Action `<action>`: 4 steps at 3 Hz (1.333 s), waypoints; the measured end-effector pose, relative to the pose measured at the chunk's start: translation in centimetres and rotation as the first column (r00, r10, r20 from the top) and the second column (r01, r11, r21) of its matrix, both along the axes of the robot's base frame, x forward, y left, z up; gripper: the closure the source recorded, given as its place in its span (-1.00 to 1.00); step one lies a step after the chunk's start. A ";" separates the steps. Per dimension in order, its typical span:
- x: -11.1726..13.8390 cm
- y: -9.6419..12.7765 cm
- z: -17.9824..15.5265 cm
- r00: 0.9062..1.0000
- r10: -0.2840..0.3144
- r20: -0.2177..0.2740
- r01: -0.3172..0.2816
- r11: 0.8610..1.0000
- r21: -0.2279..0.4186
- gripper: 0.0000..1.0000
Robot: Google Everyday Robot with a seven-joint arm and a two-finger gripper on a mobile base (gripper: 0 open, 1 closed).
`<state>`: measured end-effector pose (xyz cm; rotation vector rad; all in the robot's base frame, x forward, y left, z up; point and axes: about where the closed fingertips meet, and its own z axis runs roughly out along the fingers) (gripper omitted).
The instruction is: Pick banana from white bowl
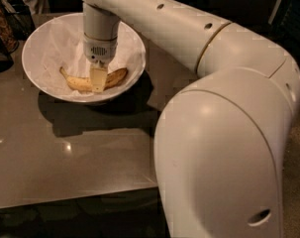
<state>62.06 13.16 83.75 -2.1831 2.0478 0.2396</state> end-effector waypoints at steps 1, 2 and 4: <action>0.0 0.0 0.0 1.000 0.000 0.000 0.000 1.000 0.000 0.87; 0.0 0.0 0.1 1.000 -0.001 0.002 0.001 1.000 0.000 1.00; -0.5 -0.7 4.2 0.999 -0.006 0.052 0.006 1.000 0.001 1.00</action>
Offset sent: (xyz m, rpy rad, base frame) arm -0.0011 -0.0015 0.0076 -0.0092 -0.0066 -0.0027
